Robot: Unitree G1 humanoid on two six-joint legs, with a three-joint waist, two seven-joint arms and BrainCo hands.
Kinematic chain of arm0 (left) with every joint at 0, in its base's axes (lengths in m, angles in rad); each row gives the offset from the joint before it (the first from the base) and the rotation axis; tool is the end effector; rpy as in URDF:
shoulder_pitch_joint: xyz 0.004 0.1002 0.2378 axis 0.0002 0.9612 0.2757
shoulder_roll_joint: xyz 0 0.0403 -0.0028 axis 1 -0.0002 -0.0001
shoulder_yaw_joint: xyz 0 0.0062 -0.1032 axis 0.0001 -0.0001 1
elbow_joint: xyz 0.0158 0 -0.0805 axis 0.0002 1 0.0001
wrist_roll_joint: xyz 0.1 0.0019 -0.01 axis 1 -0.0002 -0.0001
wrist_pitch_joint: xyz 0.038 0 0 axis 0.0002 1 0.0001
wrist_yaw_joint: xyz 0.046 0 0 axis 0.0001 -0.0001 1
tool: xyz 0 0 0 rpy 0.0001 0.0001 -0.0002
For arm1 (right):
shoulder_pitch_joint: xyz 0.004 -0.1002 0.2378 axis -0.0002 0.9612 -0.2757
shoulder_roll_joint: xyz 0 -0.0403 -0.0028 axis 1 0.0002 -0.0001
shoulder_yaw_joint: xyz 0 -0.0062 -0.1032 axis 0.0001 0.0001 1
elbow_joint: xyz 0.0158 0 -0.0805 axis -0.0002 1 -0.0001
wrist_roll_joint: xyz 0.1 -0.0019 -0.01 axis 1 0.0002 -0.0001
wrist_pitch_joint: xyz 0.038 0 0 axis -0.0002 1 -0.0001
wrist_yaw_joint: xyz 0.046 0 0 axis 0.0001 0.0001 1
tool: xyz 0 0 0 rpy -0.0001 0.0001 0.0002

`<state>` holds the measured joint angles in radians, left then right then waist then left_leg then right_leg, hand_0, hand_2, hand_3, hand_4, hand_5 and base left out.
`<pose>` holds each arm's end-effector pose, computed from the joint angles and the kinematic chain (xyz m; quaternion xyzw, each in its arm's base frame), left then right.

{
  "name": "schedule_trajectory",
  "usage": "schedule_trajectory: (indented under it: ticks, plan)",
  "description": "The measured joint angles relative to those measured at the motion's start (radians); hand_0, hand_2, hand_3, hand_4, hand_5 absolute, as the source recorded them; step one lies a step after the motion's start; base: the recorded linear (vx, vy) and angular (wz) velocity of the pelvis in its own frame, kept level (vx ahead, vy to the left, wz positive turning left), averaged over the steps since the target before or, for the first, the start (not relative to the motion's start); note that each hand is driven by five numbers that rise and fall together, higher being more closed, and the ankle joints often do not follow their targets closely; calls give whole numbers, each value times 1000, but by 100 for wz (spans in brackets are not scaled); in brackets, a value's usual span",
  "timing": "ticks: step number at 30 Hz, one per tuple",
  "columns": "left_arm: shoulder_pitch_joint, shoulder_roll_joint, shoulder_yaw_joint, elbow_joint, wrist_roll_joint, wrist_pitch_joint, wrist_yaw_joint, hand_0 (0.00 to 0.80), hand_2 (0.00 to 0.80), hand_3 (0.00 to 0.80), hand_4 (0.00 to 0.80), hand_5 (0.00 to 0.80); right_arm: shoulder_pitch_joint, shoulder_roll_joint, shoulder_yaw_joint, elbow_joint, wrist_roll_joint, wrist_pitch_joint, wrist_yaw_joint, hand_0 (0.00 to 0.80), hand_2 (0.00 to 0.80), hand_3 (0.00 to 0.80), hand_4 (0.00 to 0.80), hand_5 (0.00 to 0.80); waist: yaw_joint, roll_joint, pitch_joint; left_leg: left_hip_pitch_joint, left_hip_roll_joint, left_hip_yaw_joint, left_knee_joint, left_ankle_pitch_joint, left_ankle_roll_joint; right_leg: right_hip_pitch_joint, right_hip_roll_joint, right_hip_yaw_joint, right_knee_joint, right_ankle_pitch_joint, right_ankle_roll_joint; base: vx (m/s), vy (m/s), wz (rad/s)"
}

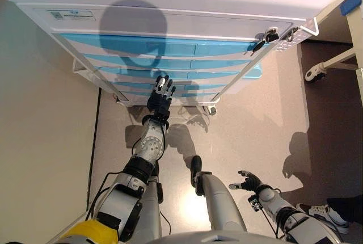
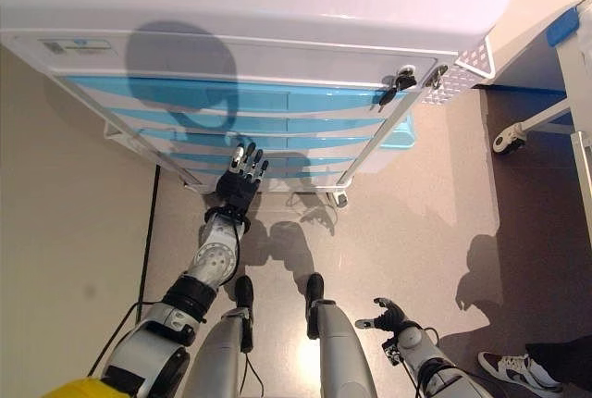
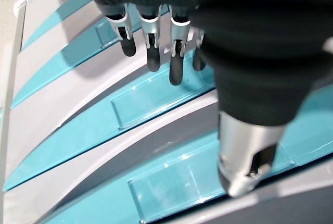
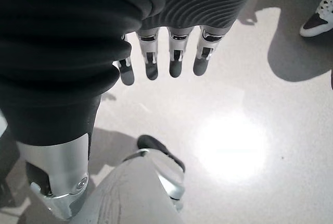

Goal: Open the drawer and pick up the medicine

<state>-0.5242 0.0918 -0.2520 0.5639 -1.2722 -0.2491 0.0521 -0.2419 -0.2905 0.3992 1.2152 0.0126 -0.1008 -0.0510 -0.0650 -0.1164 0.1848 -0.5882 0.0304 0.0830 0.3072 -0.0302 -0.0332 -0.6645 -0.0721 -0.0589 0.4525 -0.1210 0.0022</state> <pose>0.2922 0.1104 0.0639 -0.4924 0.0192 -0.0218 0.8699 0.1607 -0.2153 -0.0874 -0.2569 0.4261 0.0665 0.8649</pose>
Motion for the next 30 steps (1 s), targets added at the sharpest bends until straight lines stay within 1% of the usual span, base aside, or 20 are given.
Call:
schedule_trajectory:
  ticks: [3,8,23,30]
  plan:
    - [11,-1,0,42,0,14,-16,0,0,0,0,0,0,0,0,1,0,0,0,0,0,0,0,0,-1,0,0,0,1,0,0,0,0,0,1,0,0,0,0,0,0,0]
    - [24,-3,0,67,1,29,-29,0,0,0,0,0,0,0,0,1,0,0,0,0,0,0,0,0,1,0,1,-1,1,-1,0,0,0,0,1,-1,-1,0,0,0,0,0]
    - [23,-1,1,67,2,29,-45,0,0,0,0,0,0,-1,0,3,-1,0,0,0,0,0,0,0,1,1,5,-2,2,-1,-3,0,0,0,0,-2,-3,0,0,0,0,0]
    - [-4,3,41,66,1,17,-40,0,0,0,0,0,0,-2,0,5,-1,0,0,0,0,0,0,0,-2,0,7,-2,5,-2,-4,0,0,-1,-1,-3,-4,0,0,0,0,0]
